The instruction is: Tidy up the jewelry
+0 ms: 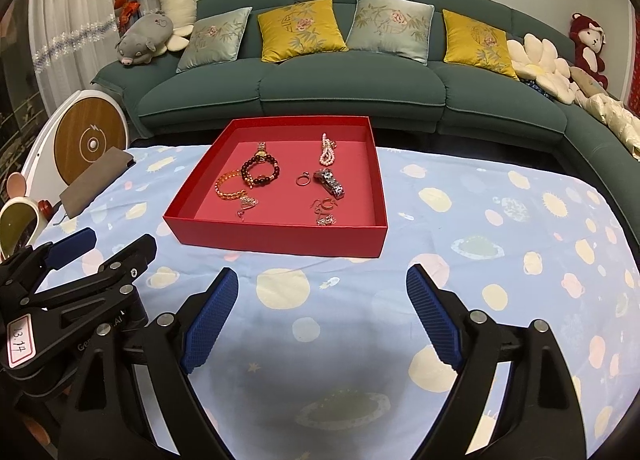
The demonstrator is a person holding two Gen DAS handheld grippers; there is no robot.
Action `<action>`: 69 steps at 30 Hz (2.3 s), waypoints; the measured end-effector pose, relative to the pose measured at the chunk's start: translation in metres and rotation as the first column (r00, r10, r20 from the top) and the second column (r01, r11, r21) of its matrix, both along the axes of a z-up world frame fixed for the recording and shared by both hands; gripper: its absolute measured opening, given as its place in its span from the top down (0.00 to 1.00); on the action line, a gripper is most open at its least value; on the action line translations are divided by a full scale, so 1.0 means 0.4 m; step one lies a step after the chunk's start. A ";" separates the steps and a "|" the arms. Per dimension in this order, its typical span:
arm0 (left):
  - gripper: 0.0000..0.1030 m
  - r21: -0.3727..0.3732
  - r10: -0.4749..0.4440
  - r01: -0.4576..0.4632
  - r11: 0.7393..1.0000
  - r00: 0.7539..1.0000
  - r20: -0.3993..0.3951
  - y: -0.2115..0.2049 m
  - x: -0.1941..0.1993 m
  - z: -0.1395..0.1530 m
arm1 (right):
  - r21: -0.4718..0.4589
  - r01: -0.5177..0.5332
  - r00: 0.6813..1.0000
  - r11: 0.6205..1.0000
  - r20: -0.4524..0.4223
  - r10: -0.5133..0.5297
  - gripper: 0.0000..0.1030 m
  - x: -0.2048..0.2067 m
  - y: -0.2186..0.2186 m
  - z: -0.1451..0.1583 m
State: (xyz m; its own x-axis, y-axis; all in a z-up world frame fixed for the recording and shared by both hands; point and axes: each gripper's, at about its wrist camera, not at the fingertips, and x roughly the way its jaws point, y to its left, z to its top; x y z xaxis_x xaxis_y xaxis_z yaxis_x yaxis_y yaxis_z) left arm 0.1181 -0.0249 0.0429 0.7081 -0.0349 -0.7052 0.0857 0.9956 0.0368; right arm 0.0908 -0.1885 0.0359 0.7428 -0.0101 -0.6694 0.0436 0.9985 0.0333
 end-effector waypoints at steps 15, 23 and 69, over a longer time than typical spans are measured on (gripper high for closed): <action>0.31 0.011 0.007 -0.007 1.000 1.000 0.009 -0.003 -0.006 0.004 | -0.010 0.003 1.000 1.000 0.004 -0.003 0.19 -0.005 0.004 0.003; 0.31 0.012 0.008 -0.009 1.000 1.000 0.009 -0.003 -0.008 0.006 | -0.012 0.004 1.000 1.000 0.005 -0.004 0.19 -0.006 0.004 0.002; 0.29 0.043 0.039 -0.039 0.998 0.999 0.020 0.000 -0.009 0.002 | -0.017 0.014 1.000 1.000 0.006 -0.014 0.18 -0.006 -0.003 -0.001</action>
